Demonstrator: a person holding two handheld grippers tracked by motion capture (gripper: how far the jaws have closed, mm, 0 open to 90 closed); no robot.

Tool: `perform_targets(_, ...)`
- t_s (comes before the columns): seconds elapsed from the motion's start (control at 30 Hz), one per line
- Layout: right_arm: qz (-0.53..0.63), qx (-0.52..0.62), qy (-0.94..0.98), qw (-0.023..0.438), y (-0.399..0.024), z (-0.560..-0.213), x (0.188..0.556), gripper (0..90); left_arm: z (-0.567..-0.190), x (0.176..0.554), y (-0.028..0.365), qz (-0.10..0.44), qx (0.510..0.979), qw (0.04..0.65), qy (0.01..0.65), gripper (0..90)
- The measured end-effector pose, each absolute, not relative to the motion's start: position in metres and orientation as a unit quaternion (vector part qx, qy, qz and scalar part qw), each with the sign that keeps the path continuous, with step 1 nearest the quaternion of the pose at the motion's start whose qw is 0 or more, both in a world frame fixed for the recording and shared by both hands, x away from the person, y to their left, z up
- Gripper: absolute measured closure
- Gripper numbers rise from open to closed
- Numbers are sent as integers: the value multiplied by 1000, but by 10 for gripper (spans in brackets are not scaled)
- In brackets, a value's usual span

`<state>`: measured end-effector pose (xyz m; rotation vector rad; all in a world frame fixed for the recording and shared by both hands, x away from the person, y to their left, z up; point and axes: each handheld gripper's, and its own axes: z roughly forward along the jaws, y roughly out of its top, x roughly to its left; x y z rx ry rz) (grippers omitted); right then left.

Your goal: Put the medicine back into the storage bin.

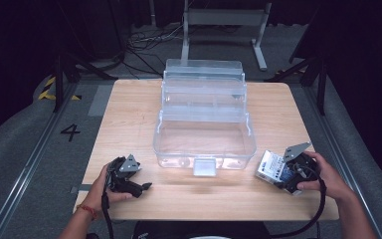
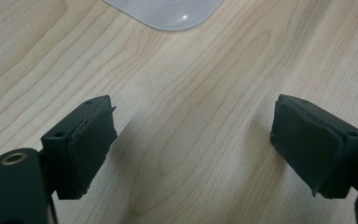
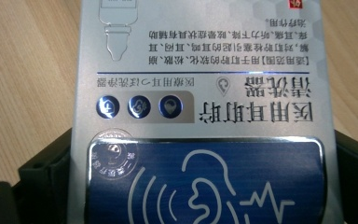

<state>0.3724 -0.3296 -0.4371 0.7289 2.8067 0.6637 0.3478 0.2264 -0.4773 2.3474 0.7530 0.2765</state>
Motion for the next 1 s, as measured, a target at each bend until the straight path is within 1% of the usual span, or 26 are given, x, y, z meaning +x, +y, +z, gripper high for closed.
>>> perform_targets(0.03, 226, 244, 939, 85, -331, -435, 372, 46, -478, 348, 227, 106, 890, 330, 296, 141)
perform_targets(0.07, 231, 245, 937, 90, -332, -433, 372, 46, -479, 348, 227, 107, 889, 332, 296, 150)
perform_targets(0.3, 242, 239, 934, 113, -333, -415, 369, 46, -482, 348, 229, 111, 883, 349, 294, 141)
perform_targets(0.47, 243, 234, 931, 139, -335, -392, 368, 46, -482, 348, 229, 111, 882, 350, 295, 141)
perform_targets(0.6, 249, 226, 930, 150, -334, -374, 368, 46, -482, 349, 229, 110, 883, 349, 293, 139)
perform_targets(0.9, 248, 187, 934, 176, -309, -335, 382, 46, -482, 349, 229, 110, 883, 348, 294, 139)
perform_targets(1.0, 246, 182, 936, 176, -299, -330, 389, 46, -482, 349, 229, 109, 884, 348, 294, 138)
